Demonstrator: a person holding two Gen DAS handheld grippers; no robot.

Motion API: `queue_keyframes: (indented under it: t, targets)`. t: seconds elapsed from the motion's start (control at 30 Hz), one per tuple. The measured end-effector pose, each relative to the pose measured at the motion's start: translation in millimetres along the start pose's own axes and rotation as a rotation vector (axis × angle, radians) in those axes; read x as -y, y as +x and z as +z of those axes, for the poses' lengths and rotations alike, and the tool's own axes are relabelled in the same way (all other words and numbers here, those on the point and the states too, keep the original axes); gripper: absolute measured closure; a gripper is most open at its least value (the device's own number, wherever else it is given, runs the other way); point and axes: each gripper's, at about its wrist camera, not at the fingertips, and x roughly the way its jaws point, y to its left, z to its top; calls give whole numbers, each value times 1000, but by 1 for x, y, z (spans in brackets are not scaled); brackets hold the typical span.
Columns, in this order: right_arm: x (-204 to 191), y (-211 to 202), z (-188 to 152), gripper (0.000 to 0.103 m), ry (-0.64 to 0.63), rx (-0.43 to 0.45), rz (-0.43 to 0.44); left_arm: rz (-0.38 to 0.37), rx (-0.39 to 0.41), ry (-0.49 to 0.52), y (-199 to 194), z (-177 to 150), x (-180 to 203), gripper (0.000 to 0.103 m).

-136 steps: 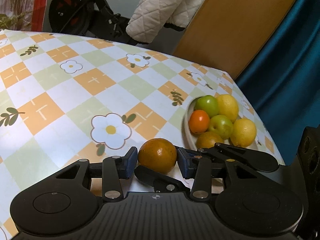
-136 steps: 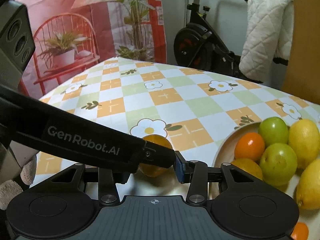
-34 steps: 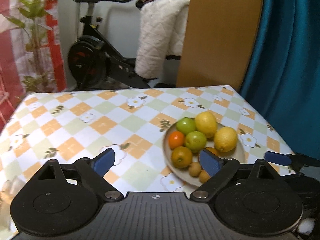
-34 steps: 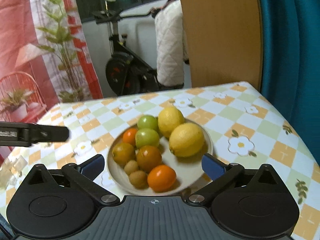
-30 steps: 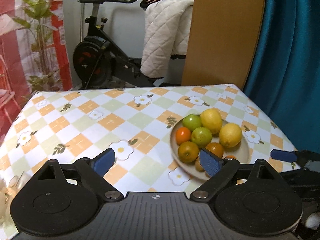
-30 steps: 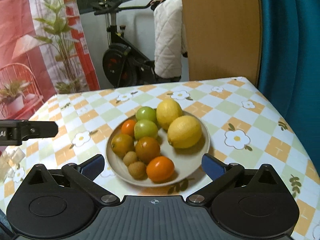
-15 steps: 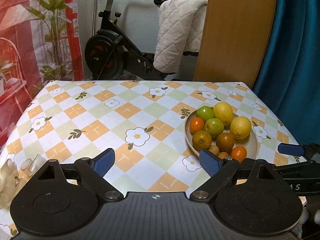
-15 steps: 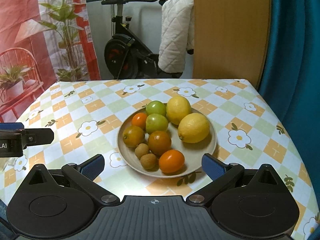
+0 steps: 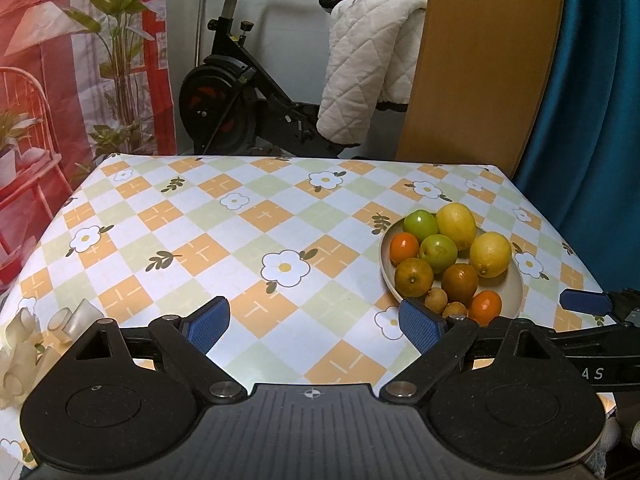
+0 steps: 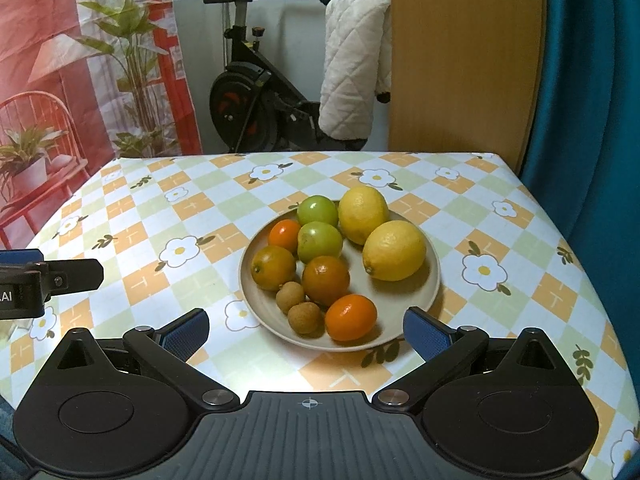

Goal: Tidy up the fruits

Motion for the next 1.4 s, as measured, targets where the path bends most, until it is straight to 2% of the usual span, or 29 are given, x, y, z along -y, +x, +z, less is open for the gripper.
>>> queue_keyframes:
  t: [1.4]
  targets:
    - [-3,0,0,1,-8,3,-5,25,-8,-20,-2,-4,-1,10]
